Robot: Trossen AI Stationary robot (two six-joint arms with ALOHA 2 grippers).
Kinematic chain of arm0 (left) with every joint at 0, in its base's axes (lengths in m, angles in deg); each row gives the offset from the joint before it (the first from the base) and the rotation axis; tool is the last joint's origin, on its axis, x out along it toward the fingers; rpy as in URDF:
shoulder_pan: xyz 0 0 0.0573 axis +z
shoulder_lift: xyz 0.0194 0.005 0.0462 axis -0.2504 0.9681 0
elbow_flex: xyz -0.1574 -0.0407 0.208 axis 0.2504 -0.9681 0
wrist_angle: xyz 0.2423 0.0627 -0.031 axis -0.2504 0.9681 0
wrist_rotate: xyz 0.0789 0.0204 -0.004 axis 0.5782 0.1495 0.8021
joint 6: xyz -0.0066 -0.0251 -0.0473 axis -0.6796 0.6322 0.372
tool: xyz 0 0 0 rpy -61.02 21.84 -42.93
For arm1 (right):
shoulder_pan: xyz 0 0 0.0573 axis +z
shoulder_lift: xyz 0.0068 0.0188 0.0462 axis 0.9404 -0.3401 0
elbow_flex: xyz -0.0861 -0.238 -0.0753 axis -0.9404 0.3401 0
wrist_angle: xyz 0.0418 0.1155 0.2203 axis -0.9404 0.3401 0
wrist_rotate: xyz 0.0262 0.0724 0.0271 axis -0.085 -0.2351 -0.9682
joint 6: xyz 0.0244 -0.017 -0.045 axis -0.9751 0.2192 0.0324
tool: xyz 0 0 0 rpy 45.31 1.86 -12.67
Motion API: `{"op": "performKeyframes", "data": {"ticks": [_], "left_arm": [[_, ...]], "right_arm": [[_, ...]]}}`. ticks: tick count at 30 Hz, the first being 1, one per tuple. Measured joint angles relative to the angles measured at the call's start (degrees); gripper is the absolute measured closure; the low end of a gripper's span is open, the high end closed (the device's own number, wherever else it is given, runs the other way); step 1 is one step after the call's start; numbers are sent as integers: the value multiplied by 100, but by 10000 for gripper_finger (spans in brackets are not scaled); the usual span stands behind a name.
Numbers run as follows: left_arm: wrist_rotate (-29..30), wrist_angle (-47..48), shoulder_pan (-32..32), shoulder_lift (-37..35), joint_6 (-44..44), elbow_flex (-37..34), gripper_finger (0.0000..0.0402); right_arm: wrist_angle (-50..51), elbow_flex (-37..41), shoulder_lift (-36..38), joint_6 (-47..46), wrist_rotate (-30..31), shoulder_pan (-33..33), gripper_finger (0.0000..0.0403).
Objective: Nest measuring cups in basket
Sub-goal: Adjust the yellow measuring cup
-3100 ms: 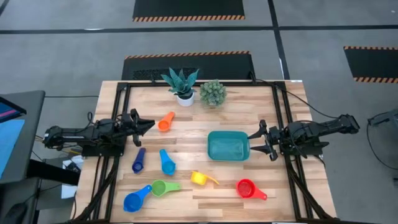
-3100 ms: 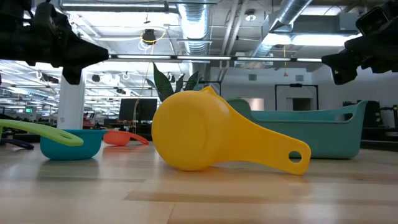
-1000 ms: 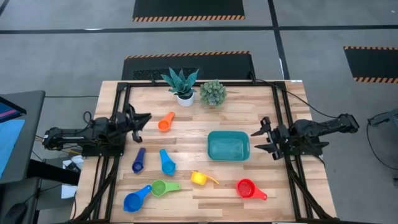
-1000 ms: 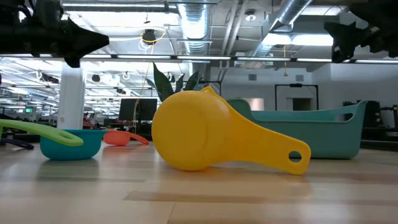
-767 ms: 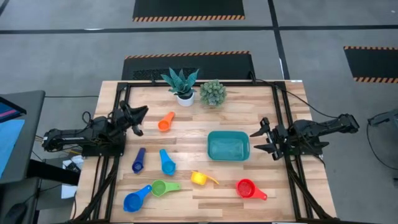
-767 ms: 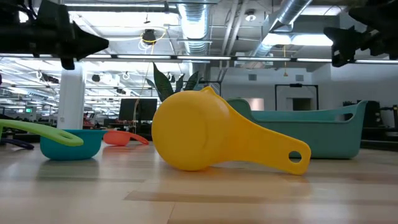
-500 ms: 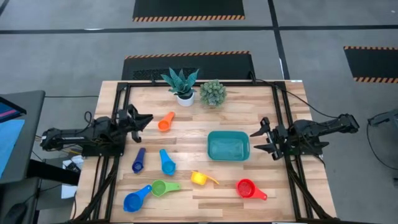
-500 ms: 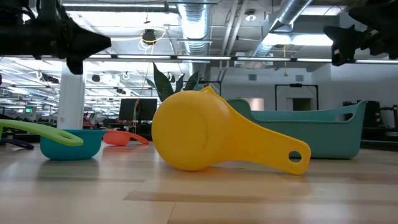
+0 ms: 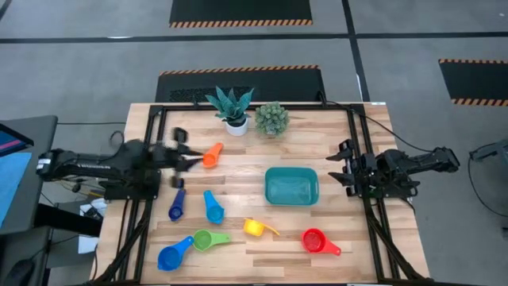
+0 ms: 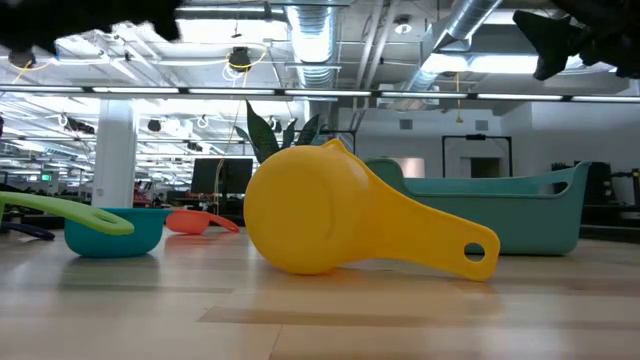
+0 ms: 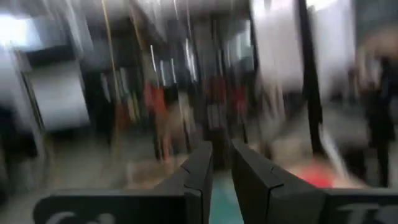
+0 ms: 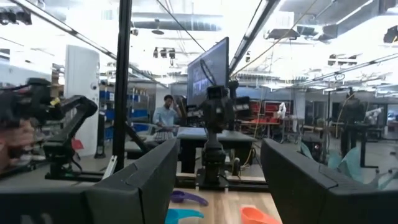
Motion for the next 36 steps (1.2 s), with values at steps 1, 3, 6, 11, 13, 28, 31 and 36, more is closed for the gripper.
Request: {"op": "performKeyframes", "data": {"ticks": [1, 3, 6, 11, 13, 28, 31, 36], "left_arm": [[94, 799, -1, 275, 13, 384, 352], [302, 2113, 0, 802, 17, 1074, 352], [291, 2961, -2, 1567, -10, 1972, 352], [-292, 3293, -92, 2632, -274, 2872, 352], [-311, 3254, -167, 3030, -287, 3165, 352], [-305, 2971, -946, 5678, -266, 4577, 352], [-318, 3366, -1106, 5929, -131, 4803, 352], [286, 4201, -1407, 6199, 574, 4942, 352]], "right_arm": [[42, 0, 0, -26, 2, -13, 148], [81, 0, -4, -70, 15, -44, 148], [103, 0, -2, -157, 22, -42, 148], [634, 0, 0, -473, 22, -42, 148], [938, 0, -2, -627, 22, -42, 148], [1650, 0, -2, -1016, -2, 205, 148], [1775, 0, -2, -1027, -2, 303, 148], [2101, 0, -2, -1201, -5, 452, 148]]}}
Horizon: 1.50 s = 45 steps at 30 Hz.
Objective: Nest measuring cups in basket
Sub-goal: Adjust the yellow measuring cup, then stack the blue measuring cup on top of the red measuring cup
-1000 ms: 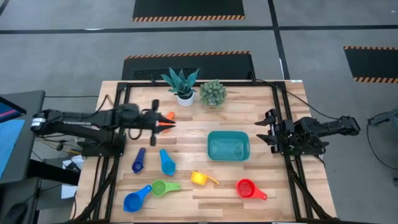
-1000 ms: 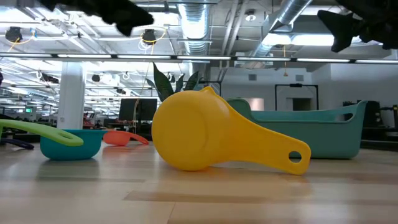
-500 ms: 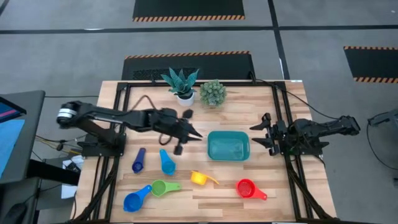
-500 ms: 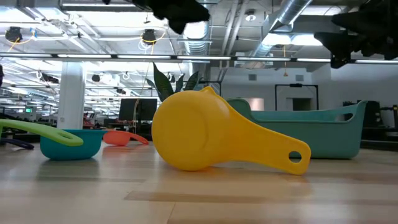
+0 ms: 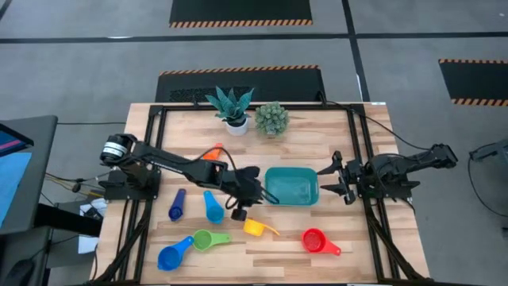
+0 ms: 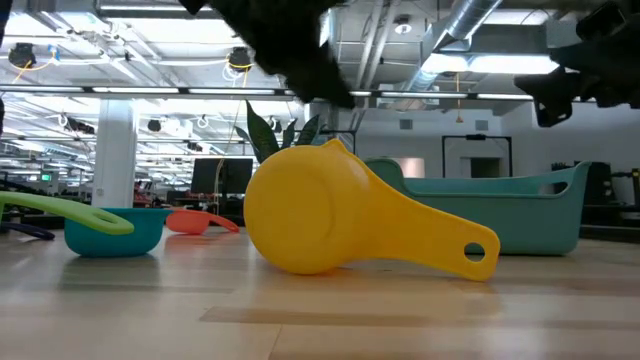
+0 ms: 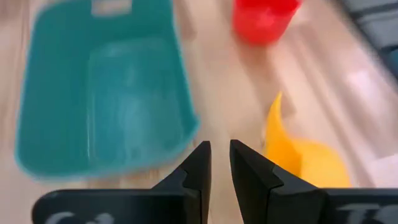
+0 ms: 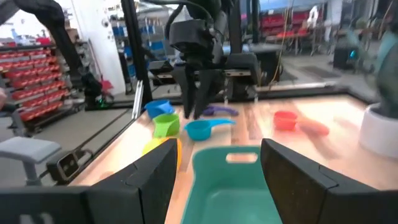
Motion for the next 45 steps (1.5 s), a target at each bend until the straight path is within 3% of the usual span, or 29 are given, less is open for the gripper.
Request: {"op": "performKeyframes", "data": {"ticks": [5, 16, 20, 25, 28, 32, 39, 45], "left_arm": [[543, 146, -359, 196, 367, -3, 359], [1051, -38, -781, 502, 720, 7, 400], [920, -78, -772, 697, 868, 2, 396], [69, -155, -798, 677, 1240, 0, 400], [-64, -6, -918, 556, 1421, 151, 400], [215, 637, -1151, 494, 1475, 622, 401], [1480, 1077, -1364, 494, 1674, 826, 401], [1346, 1933, -1477, 494, 2743, 820, 401]], "right_arm": [[292, -6, 2, -218, -39, 121, 148], [307, -9, 0, -258, -32, 324, 148], [301, -9, 1, -258, -33, 394, 148], [305, -9, 0, -260, -35, 477, 148], [311, -9, 0, -256, -39, 505, 148], [341, -9, 0, -256, -48, 498, 148], [337, -7, -4, -258, -61, 498, 148], [381, -7, -4, -260, -132, 498, 148]]}}
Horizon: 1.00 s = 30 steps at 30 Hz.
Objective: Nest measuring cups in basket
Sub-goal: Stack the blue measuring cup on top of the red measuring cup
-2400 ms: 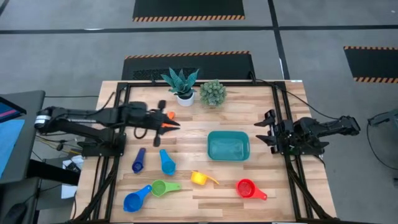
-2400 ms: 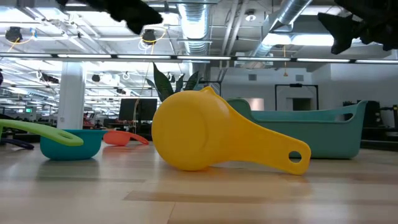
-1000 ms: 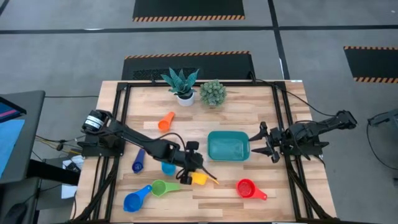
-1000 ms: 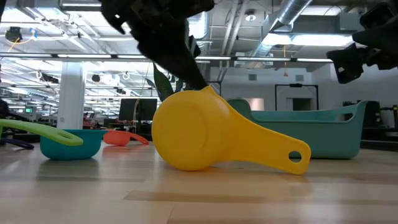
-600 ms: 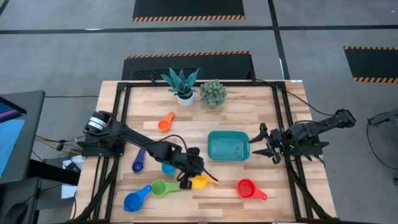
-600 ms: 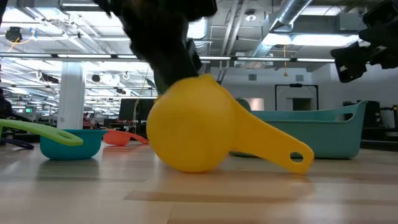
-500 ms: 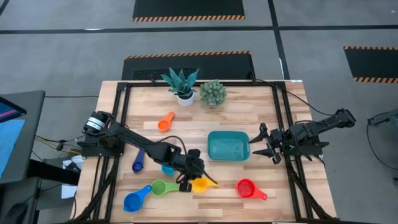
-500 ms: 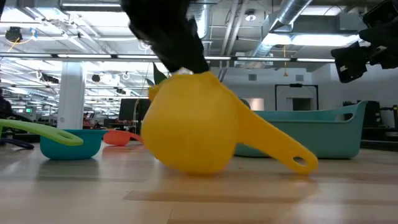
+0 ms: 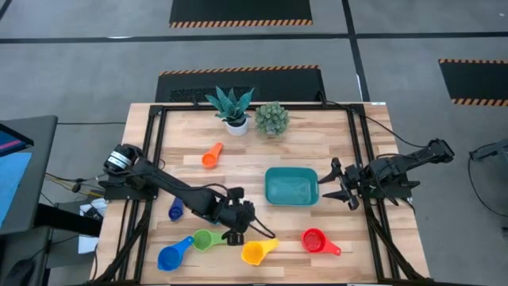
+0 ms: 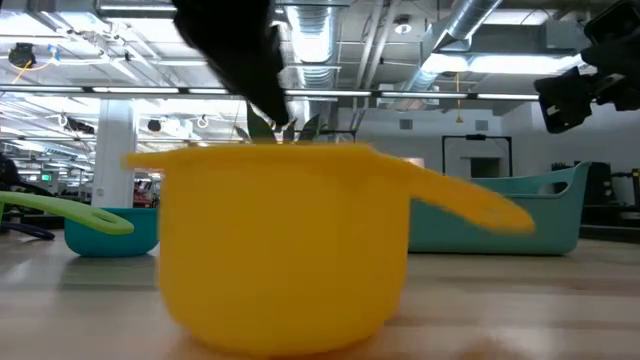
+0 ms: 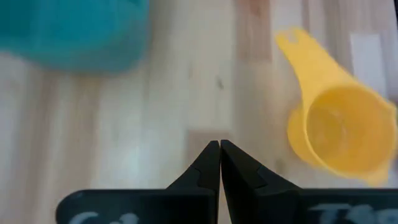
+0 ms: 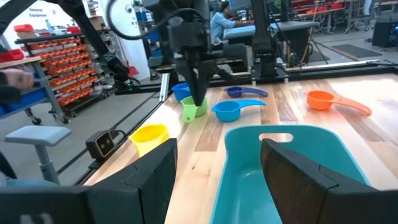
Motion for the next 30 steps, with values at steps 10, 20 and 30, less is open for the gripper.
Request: {"op": "performKeyframes", "data": {"ticks": [10, 20, 30], "left_arm": [[-806, 1854, -648, 2, 2105, 153, 401], [-1102, 3332, -1504, 4, 3976, 680, 401], [-1504, 4140, -2382, 14, 6002, 1201, 401]], "right_arm": [[67, 0, 0, -1, -16, 0, 148], [71, 2, 0, 2, -23, 0, 148], [71, 4, 0, 241, -18, -11, 148]]}}
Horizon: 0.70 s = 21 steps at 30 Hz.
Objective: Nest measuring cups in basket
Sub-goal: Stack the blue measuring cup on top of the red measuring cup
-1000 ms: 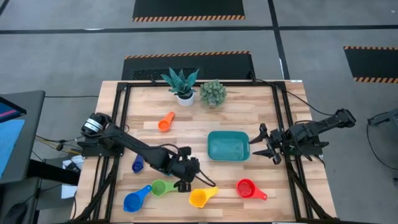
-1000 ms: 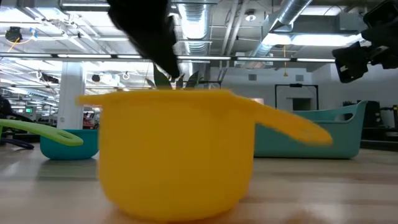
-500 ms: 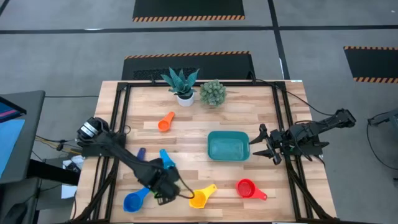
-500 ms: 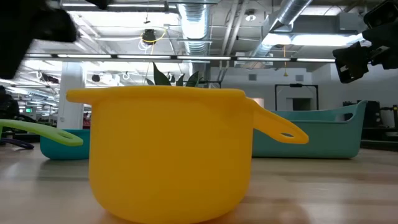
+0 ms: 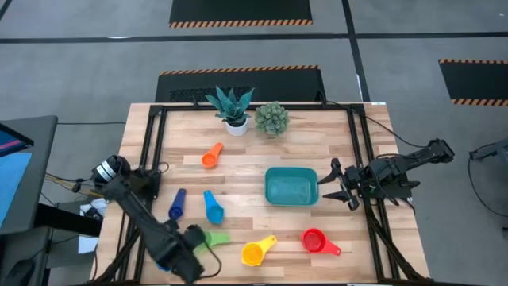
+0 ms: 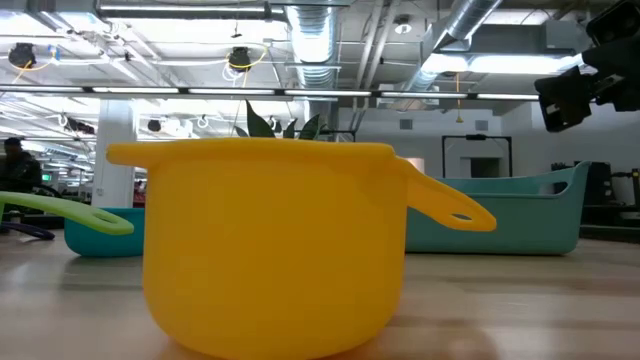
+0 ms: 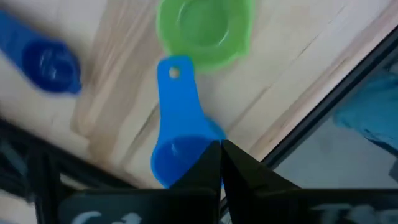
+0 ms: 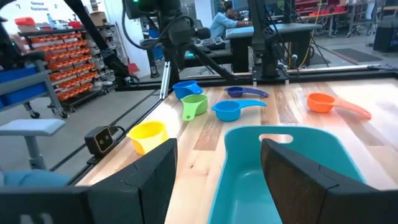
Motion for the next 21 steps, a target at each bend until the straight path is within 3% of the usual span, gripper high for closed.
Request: {"op": "performKeyframes", "data": {"ticks": [9, 14, 21], "left_arm": [[407, -110, -827, 23, 1846, -349, 401], [642, -383, -1007, 24, 1819, -593, 379], [736, -426, -1057, 23, 1801, -1043, 312]], "right_arm": [[0, 2, 0, 6, 4, 2, 148], [0, 2, 0, 9, 7, 2, 148], [-2, 2, 0, 21, 9, 2, 148]]}}
